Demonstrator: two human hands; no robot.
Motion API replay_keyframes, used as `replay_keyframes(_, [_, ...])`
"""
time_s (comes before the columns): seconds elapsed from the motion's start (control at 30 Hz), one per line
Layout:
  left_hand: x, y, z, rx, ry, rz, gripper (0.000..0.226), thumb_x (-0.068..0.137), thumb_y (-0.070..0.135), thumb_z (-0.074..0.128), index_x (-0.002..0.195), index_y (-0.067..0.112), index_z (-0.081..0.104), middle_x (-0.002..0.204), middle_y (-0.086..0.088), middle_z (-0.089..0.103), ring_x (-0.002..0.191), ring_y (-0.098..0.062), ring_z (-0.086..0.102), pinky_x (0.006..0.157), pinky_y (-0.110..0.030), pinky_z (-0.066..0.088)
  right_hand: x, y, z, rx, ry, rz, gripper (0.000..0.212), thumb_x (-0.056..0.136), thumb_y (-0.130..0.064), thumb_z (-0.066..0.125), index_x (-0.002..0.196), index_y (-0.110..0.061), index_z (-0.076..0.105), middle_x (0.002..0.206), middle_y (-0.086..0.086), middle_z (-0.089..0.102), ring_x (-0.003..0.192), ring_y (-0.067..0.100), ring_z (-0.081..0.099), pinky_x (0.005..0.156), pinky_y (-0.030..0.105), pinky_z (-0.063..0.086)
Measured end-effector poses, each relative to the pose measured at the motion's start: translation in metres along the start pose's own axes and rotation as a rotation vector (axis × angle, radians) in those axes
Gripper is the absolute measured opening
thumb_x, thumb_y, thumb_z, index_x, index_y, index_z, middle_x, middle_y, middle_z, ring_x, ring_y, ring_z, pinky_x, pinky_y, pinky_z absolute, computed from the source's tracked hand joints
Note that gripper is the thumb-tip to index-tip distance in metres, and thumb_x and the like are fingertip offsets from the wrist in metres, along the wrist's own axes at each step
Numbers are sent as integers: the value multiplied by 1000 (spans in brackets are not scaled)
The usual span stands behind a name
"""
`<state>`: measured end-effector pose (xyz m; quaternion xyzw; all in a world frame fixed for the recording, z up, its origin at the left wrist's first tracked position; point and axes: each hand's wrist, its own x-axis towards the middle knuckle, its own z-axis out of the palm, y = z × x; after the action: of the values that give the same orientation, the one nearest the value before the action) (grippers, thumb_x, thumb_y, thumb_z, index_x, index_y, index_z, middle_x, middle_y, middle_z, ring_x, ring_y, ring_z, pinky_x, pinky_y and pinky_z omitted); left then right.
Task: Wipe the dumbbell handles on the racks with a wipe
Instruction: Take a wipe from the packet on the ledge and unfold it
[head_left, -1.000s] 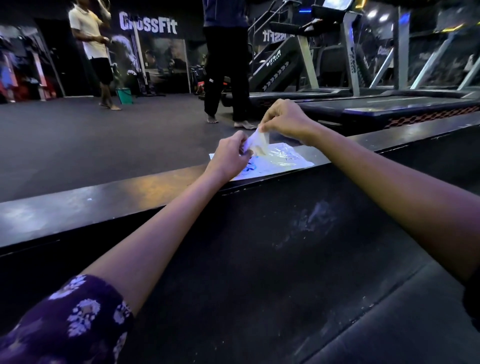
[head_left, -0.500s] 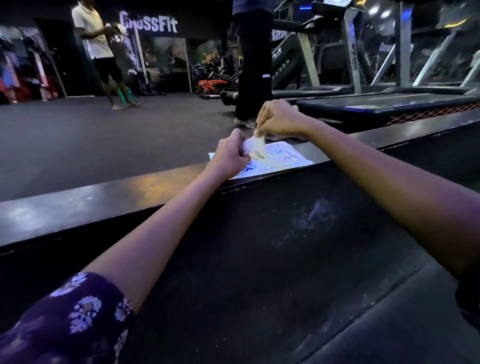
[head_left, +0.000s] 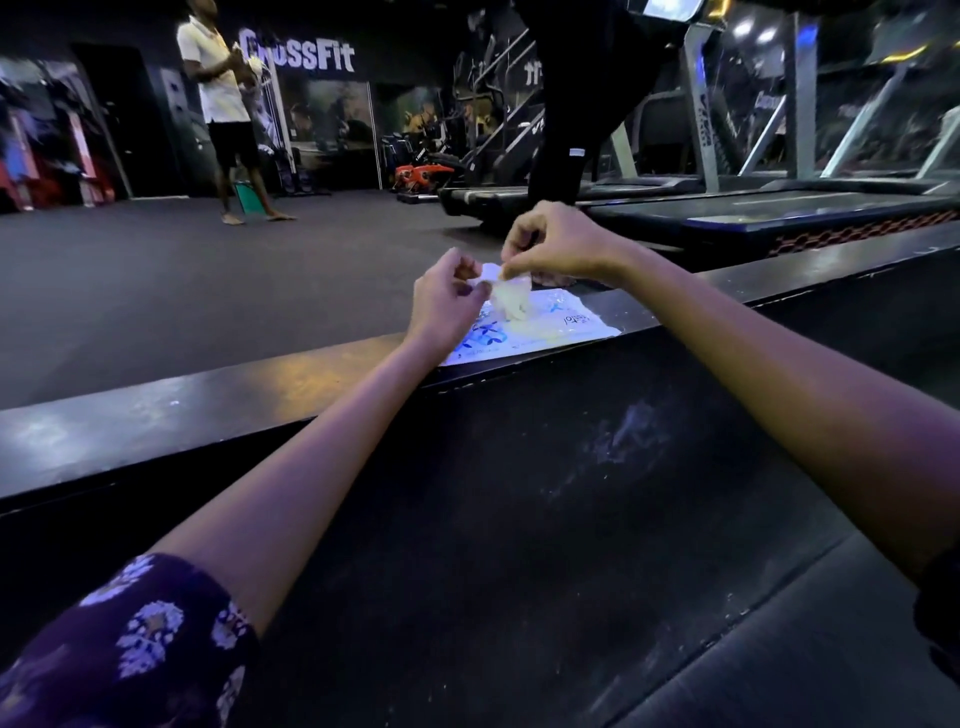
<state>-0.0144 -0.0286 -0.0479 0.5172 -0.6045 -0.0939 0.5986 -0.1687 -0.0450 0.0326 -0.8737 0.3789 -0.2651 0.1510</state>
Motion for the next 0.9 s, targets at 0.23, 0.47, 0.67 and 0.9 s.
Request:
replay_keyframes(0.23, [-4, 3, 1, -194, -109, -17, 32, 84, -3, 69, 90, 19, 47, 82, -1, 58, 69, -14, 57, 71, -29, 50, 4, -5, -2, -90, 88, -15, 15, 79, -7, 67, 67, -14, 63, 36, -11, 49, 46, -2, 51, 46, 10, 35])
replay_keyframes(0.47, [-3, -2, 5, -131, -296, -150, 38, 81, -5, 71, 94, 19, 44, 95, -8, 56, 82, -21, 55, 84, -39, 51, 4, 0, -7, 309, 218, 54, 2, 82, -2, 66, 83, -1, 67, 32, -12, 49, 30, -2, 44, 34, 8, 31])
replay_keyframes(0.67, [-1, -4, 5, -42, -370, -149, 36, 82, -6, 69, 105, 14, 50, 97, -5, 59, 77, -17, 55, 82, -37, 51, 8, 5, -4, 952, 293, 108, 25, 96, -9, 46, 72, -13, 48, 59, 3, 57, 48, 7, 57, 49, 19, 49])
replay_keyframes(0.9, [0, -3, 5, -57, -377, -185, 28, 84, 5, 72, 102, 17, 56, 89, 8, 61, 83, -13, 56, 76, -28, 45, 14, 5, -8, 1284, 345, 172, 29, 102, -25, 29, 85, -13, 49, 74, 7, 59, 49, 12, 60, 48, 23, 48])
